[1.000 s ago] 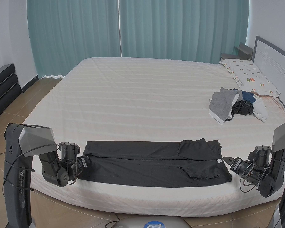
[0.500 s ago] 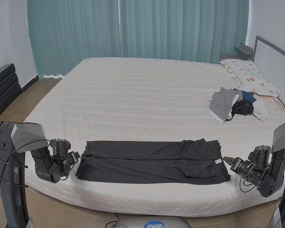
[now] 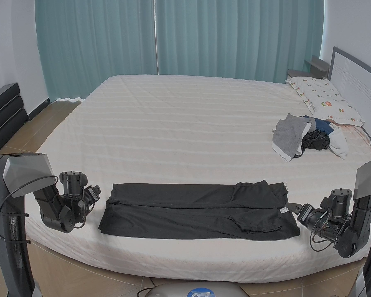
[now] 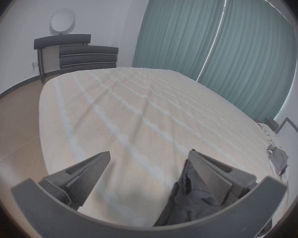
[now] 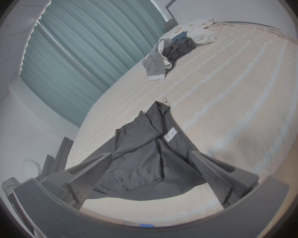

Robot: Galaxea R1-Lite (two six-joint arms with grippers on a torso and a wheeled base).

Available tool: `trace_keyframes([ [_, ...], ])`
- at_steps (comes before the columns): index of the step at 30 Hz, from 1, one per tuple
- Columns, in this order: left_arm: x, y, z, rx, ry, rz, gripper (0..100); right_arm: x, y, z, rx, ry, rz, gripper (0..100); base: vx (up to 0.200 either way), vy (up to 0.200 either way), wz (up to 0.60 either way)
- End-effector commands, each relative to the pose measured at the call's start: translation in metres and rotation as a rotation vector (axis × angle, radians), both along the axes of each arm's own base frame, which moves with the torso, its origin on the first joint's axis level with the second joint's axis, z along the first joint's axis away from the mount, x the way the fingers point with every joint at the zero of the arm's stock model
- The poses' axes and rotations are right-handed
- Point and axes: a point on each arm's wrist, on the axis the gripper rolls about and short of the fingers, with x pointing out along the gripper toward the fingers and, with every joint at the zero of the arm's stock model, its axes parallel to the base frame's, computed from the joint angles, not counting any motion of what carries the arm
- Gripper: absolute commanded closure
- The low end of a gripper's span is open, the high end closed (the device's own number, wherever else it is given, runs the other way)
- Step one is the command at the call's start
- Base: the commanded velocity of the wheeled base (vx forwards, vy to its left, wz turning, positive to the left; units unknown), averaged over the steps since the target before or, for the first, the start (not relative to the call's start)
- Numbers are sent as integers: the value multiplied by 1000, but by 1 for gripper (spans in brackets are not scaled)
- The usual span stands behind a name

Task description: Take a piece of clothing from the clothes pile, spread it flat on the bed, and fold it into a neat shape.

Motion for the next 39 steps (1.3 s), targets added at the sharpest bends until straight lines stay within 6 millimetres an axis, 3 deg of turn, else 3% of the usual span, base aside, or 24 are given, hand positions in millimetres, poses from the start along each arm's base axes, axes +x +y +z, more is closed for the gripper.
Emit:
trace_keyframes([
  [1,-3,-2,5,-29,-6,-30,0,-3,2,0,12,8,16,0,0,0,0],
  [9,-50,1,36,-387,97,-261,0,-32,12,2,79,99,89,0,0,0,0],
  [11,-63,1,37,-417,164,-293,0,-33,10,1,79,108,83,0,0,0,0],
  [17,-76,1,34,-393,286,-316,0,-33,8,-8,76,157,76,0,0,0,0],
  [22,-78,0,29,-361,325,-338,0,-32,8,-14,74,181,71,0,0,0,0],
  [32,-67,-12,-14,-282,379,-287,0,-32,5,-21,69,213,58,0,0,0,0],
  [39,-65,-18,-16,-285,370,-293,0,-32,4,-22,58,213,61,0,0,0,0],
])
